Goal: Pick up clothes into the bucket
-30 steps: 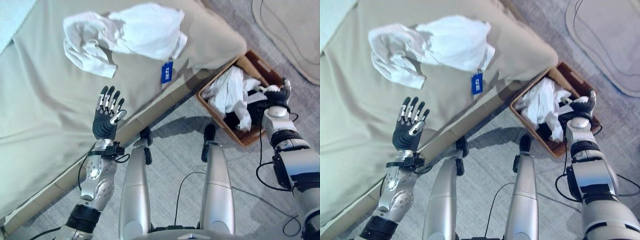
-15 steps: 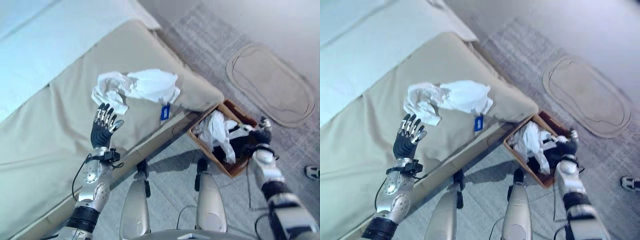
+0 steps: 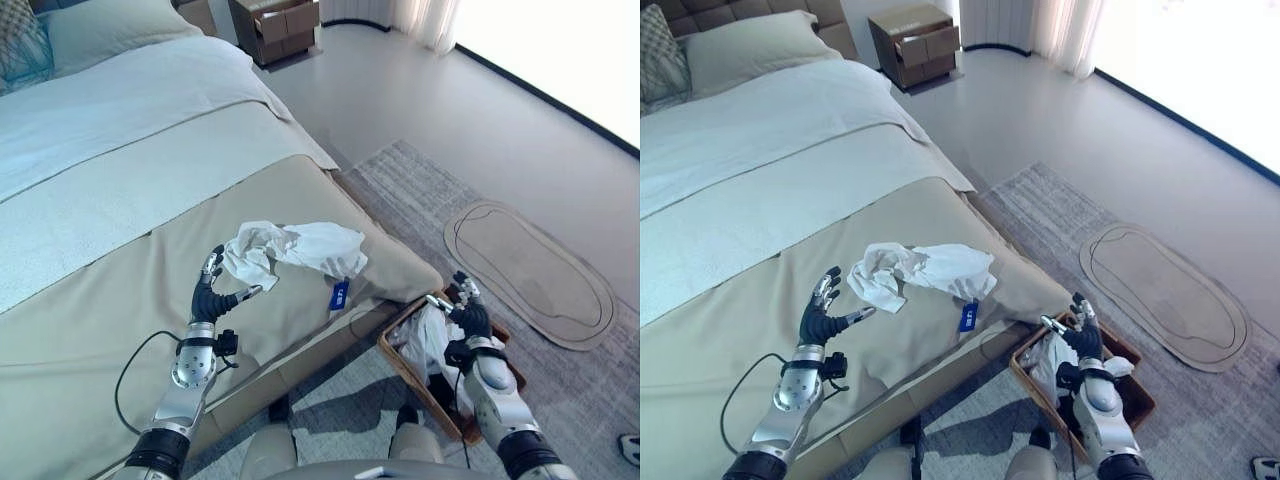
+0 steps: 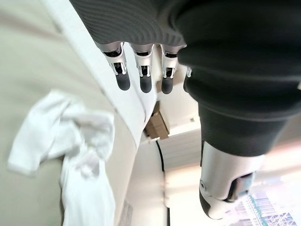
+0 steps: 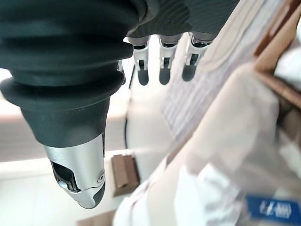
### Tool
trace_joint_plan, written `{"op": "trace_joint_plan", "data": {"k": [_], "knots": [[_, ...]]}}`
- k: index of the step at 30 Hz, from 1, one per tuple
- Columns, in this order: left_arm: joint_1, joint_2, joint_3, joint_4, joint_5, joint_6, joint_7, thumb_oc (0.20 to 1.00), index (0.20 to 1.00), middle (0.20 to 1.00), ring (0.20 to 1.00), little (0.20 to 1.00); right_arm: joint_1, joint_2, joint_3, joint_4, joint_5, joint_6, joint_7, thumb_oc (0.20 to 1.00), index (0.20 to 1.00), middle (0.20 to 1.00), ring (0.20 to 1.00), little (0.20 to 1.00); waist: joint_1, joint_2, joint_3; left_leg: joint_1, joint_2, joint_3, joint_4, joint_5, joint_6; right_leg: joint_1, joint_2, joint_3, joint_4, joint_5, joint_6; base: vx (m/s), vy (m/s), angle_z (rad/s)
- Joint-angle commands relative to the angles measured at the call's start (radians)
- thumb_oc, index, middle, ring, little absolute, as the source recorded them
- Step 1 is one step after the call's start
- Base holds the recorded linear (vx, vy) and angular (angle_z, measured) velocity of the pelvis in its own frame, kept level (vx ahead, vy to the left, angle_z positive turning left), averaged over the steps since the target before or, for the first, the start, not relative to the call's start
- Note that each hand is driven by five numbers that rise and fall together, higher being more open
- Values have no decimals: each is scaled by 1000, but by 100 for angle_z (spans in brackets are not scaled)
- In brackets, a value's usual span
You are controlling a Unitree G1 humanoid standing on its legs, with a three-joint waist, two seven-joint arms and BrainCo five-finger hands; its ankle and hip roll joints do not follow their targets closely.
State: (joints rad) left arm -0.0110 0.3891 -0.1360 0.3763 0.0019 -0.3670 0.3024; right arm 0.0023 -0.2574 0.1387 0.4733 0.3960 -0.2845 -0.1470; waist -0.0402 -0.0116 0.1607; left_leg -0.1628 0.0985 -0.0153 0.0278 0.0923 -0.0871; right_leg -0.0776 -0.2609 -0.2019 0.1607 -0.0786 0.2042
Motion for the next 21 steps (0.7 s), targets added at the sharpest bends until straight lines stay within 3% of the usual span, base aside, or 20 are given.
{"op": "trace_joint_plan", "data": {"k": [1, 8, 13, 17, 21], "knots": [[-68, 79, 29, -26, 127, -23, 54, 1000, 1000, 1000, 1000, 1000, -50, 6, -6, -98, 39, -71, 23, 1000, 1000, 1000, 1000, 1000, 4, -50, 49, -6, -52, 18, 94, -101, 43, -54, 27, -16, -63, 148, -23, 21, 54, 5], [-159, 156, -12, 5, 321, 5, 138, 1000, 1000, 1000, 1000, 1000, -91, -28, 21, -128, 38, -79, 20, 1000, 1000, 1000, 1000, 1000, -5, -66, 107, -101, -63, 20, 204, -131, 49, -122, 13, 8, -22, 149, -28, -83, 62, 2], [-303, 214, -31, 55, 423, 64, 290, 1000, 1000, 1000, 1000, 1000, -131, -77, 36, -160, 42, -98, -7, 1000, 1000, 1000, 1000, 1000, -37, -86, 218, -266, -71, 32, 352, -160, 66, -306, 15, 69, 94, 143, -45, -185, 69, -3], [-337, 216, -17, 52, 439, 87, 339, 1000, 1000, 1000, 1000, 1000, -124, -89, 21, -179, 49, -104, -19, 1000, 1000, 1000, 1000, 1000, -46, -89, 251, -361, -69, 38, 432, -186, 71, -398, 18, 90, 144, 137, -47, -131, 51, -19], [-402, 280, 2, 29, 528, 138, 421, 1000, 1000, 1000, 1000, 1000, -99, -107, -12, -201, 66, -123, -25, 1000, 1000, 1000, 1000, 1000, -67, -96, 293, -509, -70, 39, 496, -191, 72, -532, 17, 105, 178, 152, -46, -101, 33, -9]]}}
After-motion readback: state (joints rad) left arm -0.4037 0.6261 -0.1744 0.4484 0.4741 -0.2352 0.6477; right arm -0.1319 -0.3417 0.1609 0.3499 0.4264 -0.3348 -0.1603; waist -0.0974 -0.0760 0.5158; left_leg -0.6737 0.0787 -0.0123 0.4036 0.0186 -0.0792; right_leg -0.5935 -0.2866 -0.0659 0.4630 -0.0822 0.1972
